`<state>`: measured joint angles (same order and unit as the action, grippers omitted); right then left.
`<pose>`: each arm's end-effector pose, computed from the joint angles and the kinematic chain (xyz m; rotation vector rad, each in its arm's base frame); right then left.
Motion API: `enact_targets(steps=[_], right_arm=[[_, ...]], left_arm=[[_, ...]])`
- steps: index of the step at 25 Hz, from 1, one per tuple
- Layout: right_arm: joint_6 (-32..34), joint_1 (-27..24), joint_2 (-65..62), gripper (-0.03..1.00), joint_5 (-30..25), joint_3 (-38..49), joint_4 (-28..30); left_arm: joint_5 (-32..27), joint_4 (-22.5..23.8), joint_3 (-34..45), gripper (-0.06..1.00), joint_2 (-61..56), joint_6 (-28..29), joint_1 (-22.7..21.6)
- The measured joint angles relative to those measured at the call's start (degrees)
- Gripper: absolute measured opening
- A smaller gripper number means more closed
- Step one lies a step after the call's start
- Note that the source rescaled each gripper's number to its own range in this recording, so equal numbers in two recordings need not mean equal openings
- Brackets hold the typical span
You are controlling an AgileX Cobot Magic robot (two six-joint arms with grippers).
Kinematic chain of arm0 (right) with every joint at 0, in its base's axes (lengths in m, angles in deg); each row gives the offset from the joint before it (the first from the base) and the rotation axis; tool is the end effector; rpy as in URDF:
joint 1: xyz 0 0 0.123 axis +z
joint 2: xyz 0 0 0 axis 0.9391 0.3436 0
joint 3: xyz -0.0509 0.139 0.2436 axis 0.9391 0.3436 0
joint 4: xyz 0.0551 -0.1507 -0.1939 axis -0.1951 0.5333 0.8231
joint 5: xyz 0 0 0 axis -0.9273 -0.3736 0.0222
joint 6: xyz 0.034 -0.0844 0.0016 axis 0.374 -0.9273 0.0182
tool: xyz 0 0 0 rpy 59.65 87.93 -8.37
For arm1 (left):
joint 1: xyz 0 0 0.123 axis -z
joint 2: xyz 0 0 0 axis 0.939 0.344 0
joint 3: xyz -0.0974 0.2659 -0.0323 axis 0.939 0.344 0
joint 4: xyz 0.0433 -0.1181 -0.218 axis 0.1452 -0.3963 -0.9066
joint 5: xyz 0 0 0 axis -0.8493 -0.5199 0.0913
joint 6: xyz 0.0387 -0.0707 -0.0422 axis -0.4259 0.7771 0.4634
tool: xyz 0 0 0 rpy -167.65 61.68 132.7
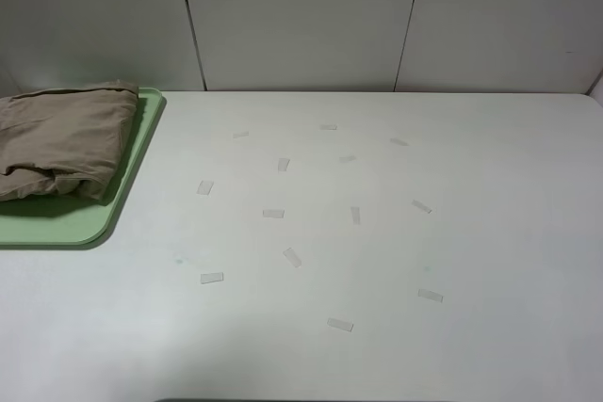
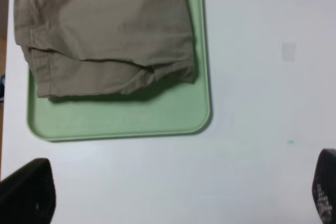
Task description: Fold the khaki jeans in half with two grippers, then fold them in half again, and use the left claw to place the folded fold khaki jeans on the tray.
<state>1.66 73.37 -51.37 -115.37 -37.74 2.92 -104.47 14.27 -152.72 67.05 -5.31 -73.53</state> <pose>-0.0038 -0.0074 0.2783 0.0244 2.0072 -0.0160 0.1494 0.0121 0.4147 0.0216 2.3759 0.1093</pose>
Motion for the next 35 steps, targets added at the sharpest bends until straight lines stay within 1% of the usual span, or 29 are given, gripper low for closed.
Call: enact_targets(steps=[10, 19, 23, 28, 35], right_arm=[[0.0, 0.0, 0.0, 0.99, 0.0, 0.0, 0.0], [0.0, 0.0, 0.0, 0.99, 0.0, 0.0, 0.0], [0.0, 0.0, 0.0, 0.99, 0.0, 0.0, 0.0], [0.0, 0.0, 0.0, 0.99, 0.0, 0.0, 0.0], [0.0, 0.0, 0.0, 0.99, 0.0, 0.0, 0.0]], left_arm=[[0.0, 0.0, 9.9, 0.97, -19.1, 0.0, 0.0], [0.0, -0.1, 20.0, 0.97, -30.3, 0.1, 0.0], [0.0, -0.2, 21.5, 0.97, -34.2, 0.1, 0.0], [0.0, 3.5, 21.5, 0.97, -36.5, 0.1, 0.0], [0.0, 3.7, 22.3, 1.00, -37.3, 0.0, 0.0]])
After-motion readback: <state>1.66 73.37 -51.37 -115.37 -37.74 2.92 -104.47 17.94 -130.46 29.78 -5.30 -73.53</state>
